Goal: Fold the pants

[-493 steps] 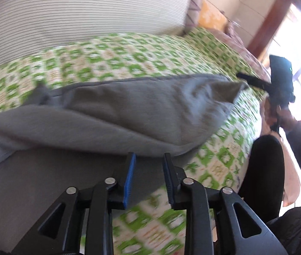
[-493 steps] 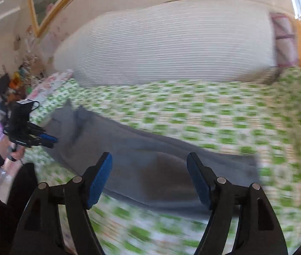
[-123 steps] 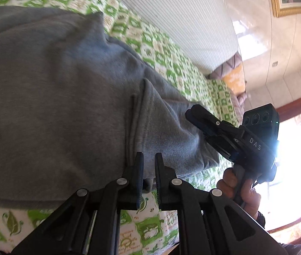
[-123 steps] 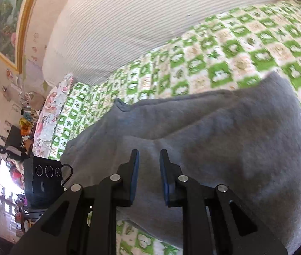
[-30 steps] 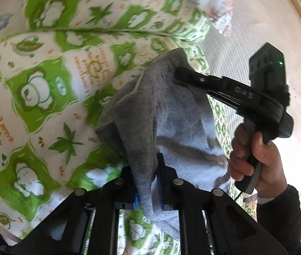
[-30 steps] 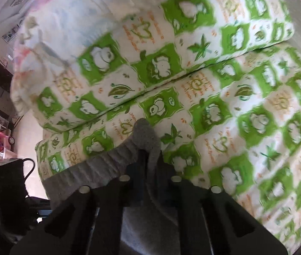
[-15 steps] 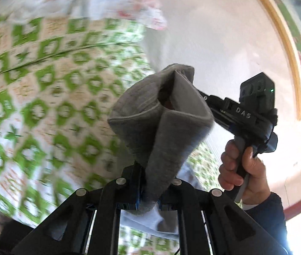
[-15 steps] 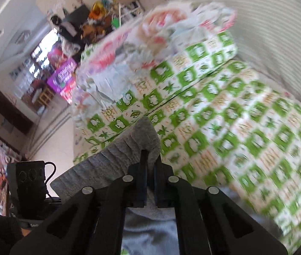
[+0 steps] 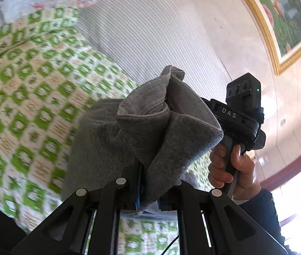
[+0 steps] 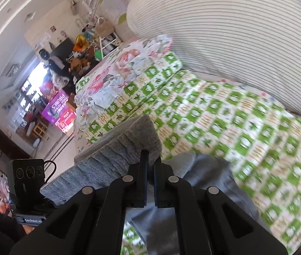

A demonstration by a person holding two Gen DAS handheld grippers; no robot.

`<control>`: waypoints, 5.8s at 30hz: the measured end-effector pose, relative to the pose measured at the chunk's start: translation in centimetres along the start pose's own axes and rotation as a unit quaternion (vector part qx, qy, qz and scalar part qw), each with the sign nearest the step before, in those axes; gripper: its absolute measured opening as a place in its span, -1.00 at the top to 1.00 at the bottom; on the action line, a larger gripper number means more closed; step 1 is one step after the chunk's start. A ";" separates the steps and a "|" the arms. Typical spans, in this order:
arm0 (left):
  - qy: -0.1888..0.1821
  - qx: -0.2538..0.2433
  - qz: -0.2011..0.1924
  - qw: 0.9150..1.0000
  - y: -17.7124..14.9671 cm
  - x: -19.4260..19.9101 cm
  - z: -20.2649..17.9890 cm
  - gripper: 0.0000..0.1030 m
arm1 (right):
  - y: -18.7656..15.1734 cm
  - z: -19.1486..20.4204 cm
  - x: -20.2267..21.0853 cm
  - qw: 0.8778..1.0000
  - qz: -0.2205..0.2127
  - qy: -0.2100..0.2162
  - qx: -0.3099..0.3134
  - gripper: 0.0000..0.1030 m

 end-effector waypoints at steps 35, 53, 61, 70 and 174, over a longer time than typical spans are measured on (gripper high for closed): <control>-0.006 -0.170 0.147 0.974 -13.4 -12.7 -10.9 0.82 | -11.1 -14.9 18.0 0.979 -0.119 -0.049 -0.157 0.90; -0.009 -0.219 0.184 0.958 -17.0 -14.6 -12.1 0.27 | -15.4 -19.2 20.8 0.960 -0.123 -0.111 -0.225 0.82; -0.050 -0.231 0.196 0.952 -17.0 -11.5 -13.0 -0.07 | -17.4 -19.0 24.4 0.944 -0.142 -0.165 -0.248 0.80; -0.036 -0.198 0.174 0.964 -13.3 -8.2 -9.3 -0.13 | -17.3 -12.7 27.0 0.943 -0.176 -0.206 -0.192 0.80; 0.044 -0.132 0.179 0.974 -7.2 -15.3 1.8 0.44 | -22.7 -14.7 18.7 0.930 -0.158 -0.228 -0.239 -0.19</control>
Point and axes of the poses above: each gripper's, at about its wrist camera, not at the fingertips, and x roughly against the way its jaws point, z to its left, y to its top, the point moved 6 cm from there along -x, roughly the way its jaws point, and after that the axes turned 12 degrees about -z, right-handed, at the moved point
